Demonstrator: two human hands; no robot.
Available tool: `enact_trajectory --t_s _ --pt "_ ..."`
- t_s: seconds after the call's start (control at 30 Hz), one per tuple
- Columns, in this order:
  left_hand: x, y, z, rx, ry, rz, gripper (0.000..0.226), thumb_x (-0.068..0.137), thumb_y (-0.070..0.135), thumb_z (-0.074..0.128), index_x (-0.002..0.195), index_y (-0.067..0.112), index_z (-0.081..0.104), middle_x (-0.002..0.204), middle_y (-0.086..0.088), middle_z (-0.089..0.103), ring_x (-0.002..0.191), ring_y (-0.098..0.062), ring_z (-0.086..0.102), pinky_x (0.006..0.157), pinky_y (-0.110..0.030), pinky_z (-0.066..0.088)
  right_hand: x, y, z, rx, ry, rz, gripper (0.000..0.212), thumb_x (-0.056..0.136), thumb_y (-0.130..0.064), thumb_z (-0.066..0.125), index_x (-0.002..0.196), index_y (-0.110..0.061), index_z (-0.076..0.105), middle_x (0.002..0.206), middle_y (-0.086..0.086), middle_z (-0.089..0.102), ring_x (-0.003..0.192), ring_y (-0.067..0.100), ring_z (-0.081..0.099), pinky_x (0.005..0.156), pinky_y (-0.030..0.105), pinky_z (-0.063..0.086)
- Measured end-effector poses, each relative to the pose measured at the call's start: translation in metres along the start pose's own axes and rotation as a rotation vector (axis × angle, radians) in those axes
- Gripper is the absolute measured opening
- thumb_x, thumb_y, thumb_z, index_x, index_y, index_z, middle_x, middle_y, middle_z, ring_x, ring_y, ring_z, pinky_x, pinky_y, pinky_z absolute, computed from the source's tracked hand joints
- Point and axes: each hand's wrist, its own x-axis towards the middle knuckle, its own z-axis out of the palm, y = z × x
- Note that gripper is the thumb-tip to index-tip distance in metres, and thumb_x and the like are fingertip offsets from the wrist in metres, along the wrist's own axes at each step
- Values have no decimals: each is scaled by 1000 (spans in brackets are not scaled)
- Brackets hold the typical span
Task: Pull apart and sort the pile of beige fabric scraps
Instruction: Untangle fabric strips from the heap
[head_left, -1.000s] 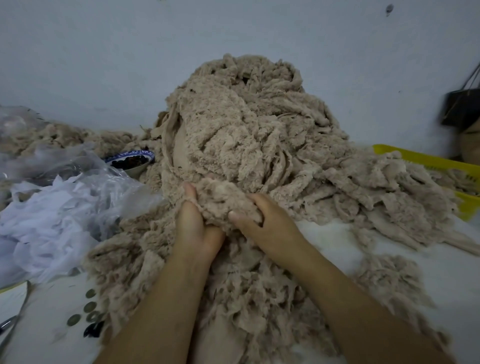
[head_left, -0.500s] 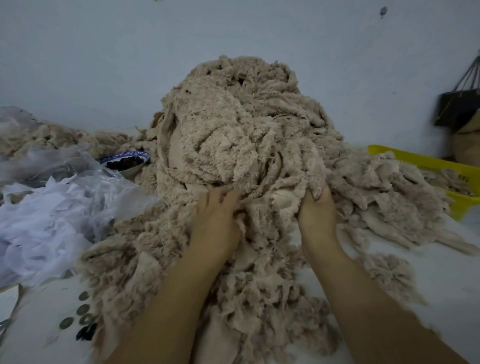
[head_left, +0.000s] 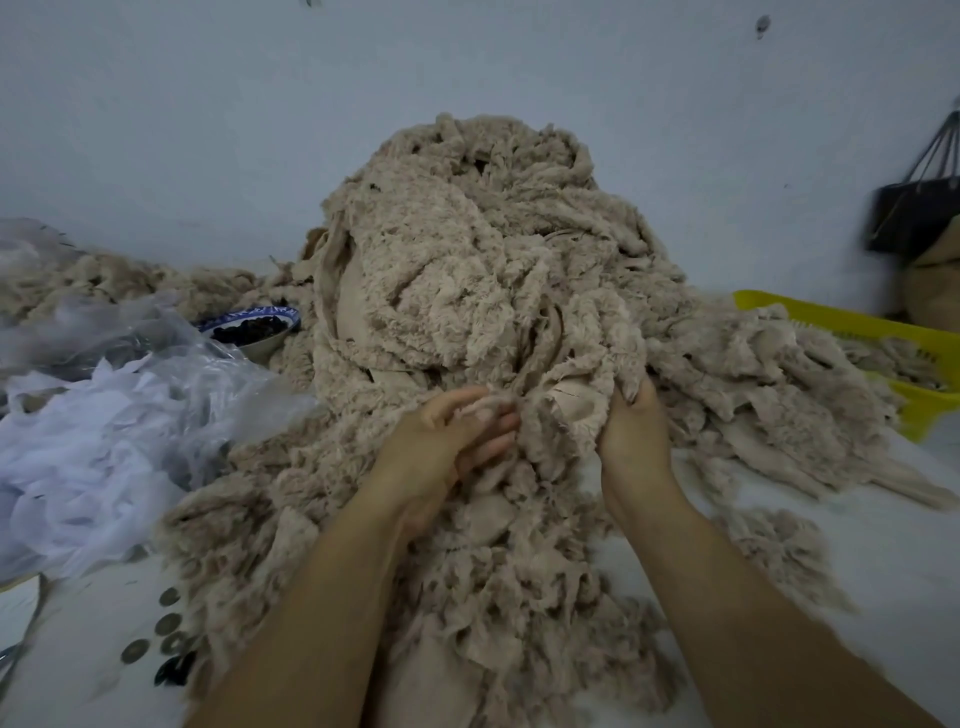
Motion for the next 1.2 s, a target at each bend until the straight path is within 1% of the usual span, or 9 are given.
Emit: enact_trajectory --t_s 0.1,0.23,0.37,0.5,0.6,0.67,0.87,1.07,1.2 --pt "0 -1 -6 35 -201 68 50 96 -6 51 134 26 59 135 4 62 123 -8 60 94 -21 54 -3 -3 1 53 -45 49 36 102 -30 55 138 -24 55 128 -1 65 117 22 62 102 46 50" --pt "-9 -1 4 543 78 291 29 95 56 52 106 41 74 96 14 74 83 -1 69 70 -23 57 -8 -9 2 185 -166 114 26 106 -22 46 126 -20 61 118 3 70 107 22 68 94 41 56" --pt "-10 -2 9 641 165 386 66 67 97 34 72 40 67 87 22 67 84 13 59 80 -17 46 -18 -10 5 108 -431 161 28 105 -22 45 125 -14 64 113 7 74 104 23 71 91 37 58" --pt "-5 -9 13 404 82 190 30 81 65 63 76 39 77 87 10 77 87 -8 72 84 -30 55 -21 7 0 -124 -649 83 36 104 -16 47 87 -34 73 72 -21 73 68 -7 68 61 11 52" --pt "-2 -9 10 297 251 261 30 97 27 62 71 27 76 73 4 75 69 -17 71 66 -27 56 -25 5 7 -177 -627 61 18 93 -43 58 95 -46 76 91 -18 75 91 0 69 84 23 55" --pt "3 -7 4 254 393 274 28 98 27 62 74 17 71 72 -1 73 67 -19 68 64 -30 54 -22 3 9 -123 -559 98 53 75 -72 57 118 -42 68 107 -18 71 101 3 66 96 34 53" --pt "5 -7 0 397 531 345 39 99 29 58 61 23 57 42 13 54 39 1 49 44 -19 38 -27 -3 11 -160 -586 -31 60 62 -100 39 87 -53 67 61 -6 60 51 9 54 46 23 43" --pt "1 -7 5 586 491 350 48 95 48 59 66 9 64 54 -1 57 50 -12 54 52 -28 43 -30 -12 13 -374 -415 -307 57 83 -74 47 95 -19 47 96 5 55 80 21 52 69 35 47" --pt "-2 -5 12 403 458 329 33 96 41 60 118 18 69 107 6 71 104 -16 65 88 -31 54 -27 -12 12 -445 -365 -387 36 102 -40 48 87 -8 51 76 -1 52 62 10 45 56 18 34"
